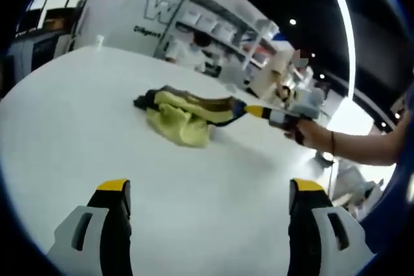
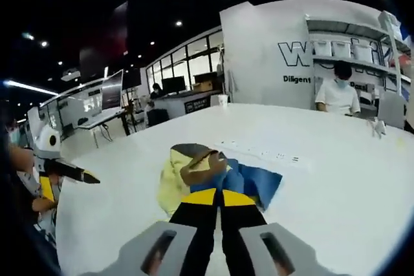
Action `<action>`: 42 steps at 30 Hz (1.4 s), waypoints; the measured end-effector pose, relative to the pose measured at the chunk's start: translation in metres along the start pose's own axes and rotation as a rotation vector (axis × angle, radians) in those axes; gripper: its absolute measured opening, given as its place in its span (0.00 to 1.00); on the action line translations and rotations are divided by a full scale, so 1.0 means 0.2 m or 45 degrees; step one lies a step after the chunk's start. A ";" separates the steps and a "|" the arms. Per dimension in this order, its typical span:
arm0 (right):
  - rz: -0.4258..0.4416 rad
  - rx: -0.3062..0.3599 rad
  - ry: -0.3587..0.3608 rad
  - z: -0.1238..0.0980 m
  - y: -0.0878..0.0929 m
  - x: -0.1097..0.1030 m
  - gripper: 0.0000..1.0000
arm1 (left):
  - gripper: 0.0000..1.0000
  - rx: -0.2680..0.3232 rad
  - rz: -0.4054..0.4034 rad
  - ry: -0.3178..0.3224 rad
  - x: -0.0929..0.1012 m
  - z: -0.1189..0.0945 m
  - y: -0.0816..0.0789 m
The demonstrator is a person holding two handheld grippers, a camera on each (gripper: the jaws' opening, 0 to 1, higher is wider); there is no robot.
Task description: Fold the garment on the visible template until the final outline fits inside the template.
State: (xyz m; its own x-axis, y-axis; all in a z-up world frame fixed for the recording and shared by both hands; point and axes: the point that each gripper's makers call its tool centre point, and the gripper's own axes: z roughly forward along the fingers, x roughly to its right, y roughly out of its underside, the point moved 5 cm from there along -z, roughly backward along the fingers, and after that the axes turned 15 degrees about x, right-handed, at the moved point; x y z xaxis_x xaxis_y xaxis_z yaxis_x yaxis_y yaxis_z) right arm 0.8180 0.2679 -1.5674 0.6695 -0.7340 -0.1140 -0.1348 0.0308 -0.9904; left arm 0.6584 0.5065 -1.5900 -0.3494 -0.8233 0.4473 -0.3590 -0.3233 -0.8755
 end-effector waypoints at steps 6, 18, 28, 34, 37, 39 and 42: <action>-0.029 -0.057 -0.148 -0.17 0.03 -0.13 0.00 | 0.96 -0.009 0.008 0.023 0.02 0.00 0.00; 0.068 -0.142 -0.246 -0.51 0.18 -0.34 0.00 | 0.90 -0.031 0.034 0.118 0.12 0.03 0.00; 0.170 -0.177 -0.200 -0.90 0.20 -0.36 0.00 | 0.84 -0.056 0.060 0.260 0.25 0.11 0.00; 0.181 -0.198 -0.141 -1.11 0.19 -0.29 0.00 | 0.77 -0.067 0.089 0.409 0.39 0.21 -0.05; 0.191 -0.196 -0.131 -1.14 0.19 -0.28 0.00 | 0.72 -0.075 0.107 0.445 0.41 0.24 -0.05; 0.191 -0.207 -0.105 -1.21 0.19 -0.26 0.00 | 0.73 -0.109 0.151 0.503 0.46 0.30 -0.04; 0.198 -0.214 -0.068 -1.29 0.20 -0.23 0.00 | 0.72 -0.155 0.197 0.594 0.52 0.39 -0.04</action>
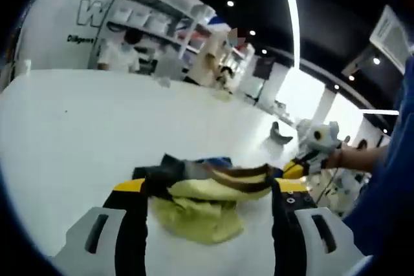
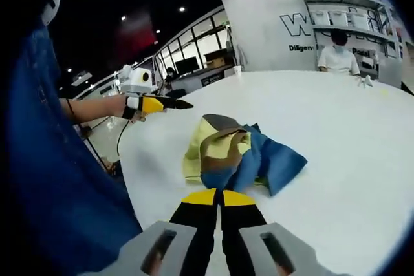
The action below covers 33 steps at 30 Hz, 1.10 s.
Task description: Fold the garment on the visible template until the final outline fits inside the template.
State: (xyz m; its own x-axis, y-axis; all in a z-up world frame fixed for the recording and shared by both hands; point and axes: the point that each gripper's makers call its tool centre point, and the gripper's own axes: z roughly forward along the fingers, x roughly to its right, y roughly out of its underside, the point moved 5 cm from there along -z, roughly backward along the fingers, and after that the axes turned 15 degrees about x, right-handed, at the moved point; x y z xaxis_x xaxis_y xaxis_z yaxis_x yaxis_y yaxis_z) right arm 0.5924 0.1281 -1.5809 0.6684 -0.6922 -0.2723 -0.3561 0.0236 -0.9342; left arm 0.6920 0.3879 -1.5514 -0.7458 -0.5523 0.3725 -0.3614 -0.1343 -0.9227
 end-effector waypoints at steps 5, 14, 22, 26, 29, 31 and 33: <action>0.015 0.027 0.061 -0.07 0.01 0.03 0.00 | 0.65 -0.065 0.006 0.130 0.03 0.12 0.01; 0.039 0.043 0.123 -0.13 0.04 0.05 0.00 | 0.53 -0.281 -0.137 0.346 0.01 0.30 0.06; 0.047 0.049 0.140 -0.13 0.04 0.05 0.00 | 0.42 -0.421 -0.220 0.326 -0.11 0.31 0.15; 0.047 0.046 0.136 -0.13 0.05 0.04 0.00 | 0.24 -0.420 -0.220 0.325 -0.13 0.30 0.15; 0.056 0.052 0.141 -0.13 0.06 0.04 0.00 | 0.23 -0.418 -0.235 0.335 -0.13 0.30 0.15; 0.060 0.054 0.144 -0.13 0.06 0.04 0.00 | 0.20 -0.437 -0.243 0.319 -0.14 0.30 0.17; 0.064 0.058 0.147 -0.13 0.07 0.04 0.00 | 0.15 -0.449 -0.250 0.308 -0.15 0.31 0.18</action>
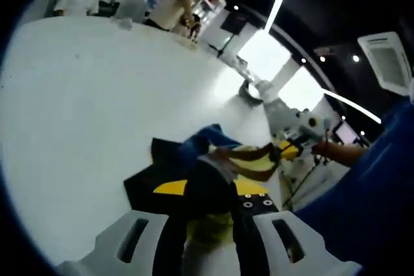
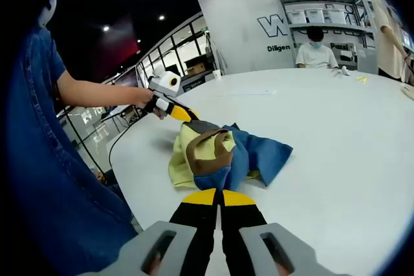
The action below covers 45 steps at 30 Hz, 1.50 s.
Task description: Fold the garment on the visible template until the final outline fits inside the template.
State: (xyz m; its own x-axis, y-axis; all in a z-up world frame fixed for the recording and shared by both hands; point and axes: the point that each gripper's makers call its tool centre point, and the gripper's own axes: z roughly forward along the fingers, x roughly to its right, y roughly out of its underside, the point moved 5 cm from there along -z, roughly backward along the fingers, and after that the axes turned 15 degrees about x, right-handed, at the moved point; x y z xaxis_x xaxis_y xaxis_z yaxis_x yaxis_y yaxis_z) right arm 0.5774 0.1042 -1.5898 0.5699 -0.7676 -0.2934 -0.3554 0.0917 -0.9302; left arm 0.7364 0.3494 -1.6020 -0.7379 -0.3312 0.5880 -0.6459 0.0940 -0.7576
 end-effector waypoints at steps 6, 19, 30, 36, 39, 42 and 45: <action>0.015 0.013 0.016 0.00 0.01 0.00 0.00 | 0.14 0.029 -0.029 -0.059 -0.10 -0.01 -0.02; 0.032 0.004 0.024 0.00 0.03 0.00 0.00 | 0.14 -0.034 -0.079 0.020 -0.02 0.02 0.03; 0.049 0.003 0.033 0.01 0.03 -0.01 0.00 | 0.08 -0.056 -0.055 0.052 0.02 0.03 0.06; 0.050 0.009 0.038 0.01 0.04 -0.01 0.00 | 0.00 -0.023 0.080 0.011 0.02 0.01 0.03; 0.051 0.009 0.042 0.01 0.04 -0.01 0.00 | 0.00 -0.002 0.147 -0.021 0.01 -0.02 0.01; 0.053 0.016 0.045 0.01 0.04 -0.01 0.00 | 0.00 0.019 0.190 -0.026 0.02 -0.04 -0.01; 0.055 0.024 0.049 0.01 0.04 -0.01 0.00 | 0.00 0.023 0.259 -0.031 0.07 -0.05 -0.03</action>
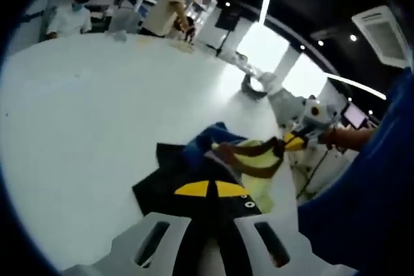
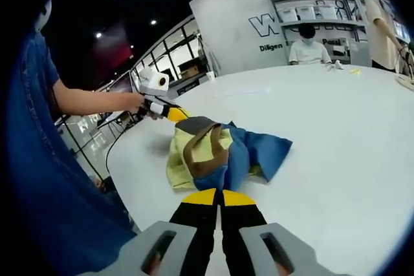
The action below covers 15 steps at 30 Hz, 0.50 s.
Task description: Fold the garment on the visible template until the final outline fits inside the template.
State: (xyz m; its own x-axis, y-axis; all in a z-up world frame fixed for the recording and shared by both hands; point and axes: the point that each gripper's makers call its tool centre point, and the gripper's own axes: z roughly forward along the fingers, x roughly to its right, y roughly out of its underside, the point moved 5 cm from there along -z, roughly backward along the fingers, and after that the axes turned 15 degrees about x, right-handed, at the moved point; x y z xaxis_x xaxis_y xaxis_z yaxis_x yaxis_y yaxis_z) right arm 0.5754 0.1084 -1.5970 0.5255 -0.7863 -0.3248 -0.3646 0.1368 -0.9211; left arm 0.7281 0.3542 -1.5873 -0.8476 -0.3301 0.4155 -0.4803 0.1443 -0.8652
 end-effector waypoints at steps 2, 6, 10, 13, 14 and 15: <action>0.000 0.003 0.000 0.00 0.00 0.00 0.00 | 0.00 -0.004 0.020 0.002 0.01 -0.01 0.00; -0.008 0.018 0.011 0.00 -0.01 -0.02 0.00 | 0.00 0.025 0.119 -0.036 0.01 -0.03 -0.04; -0.011 0.038 0.019 0.00 -0.02 -0.02 0.00 | 0.00 0.066 0.193 -0.065 0.07 -0.07 -0.11; -0.030 0.047 0.026 0.01 -0.03 -0.03 0.00 | 0.00 0.086 0.221 -0.088 0.08 -0.10 -0.14; -0.039 0.051 0.032 0.02 -0.04 -0.04 0.00 | 0.00 0.096 0.229 -0.094 0.09 -0.11 -0.15; -0.047 0.074 0.047 0.03 -0.06 -0.04 0.00 | 0.00 0.113 0.249 -0.111 0.10 -0.14 -0.17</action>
State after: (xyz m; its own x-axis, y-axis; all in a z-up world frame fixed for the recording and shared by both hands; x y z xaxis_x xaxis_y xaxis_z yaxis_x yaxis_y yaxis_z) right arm 0.5801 0.1156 -1.5846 0.5088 -0.8129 -0.2834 -0.2996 0.1414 -0.9435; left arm 0.7213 0.3683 -1.5428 -0.8981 -0.3839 0.2147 -0.2837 0.1324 -0.9497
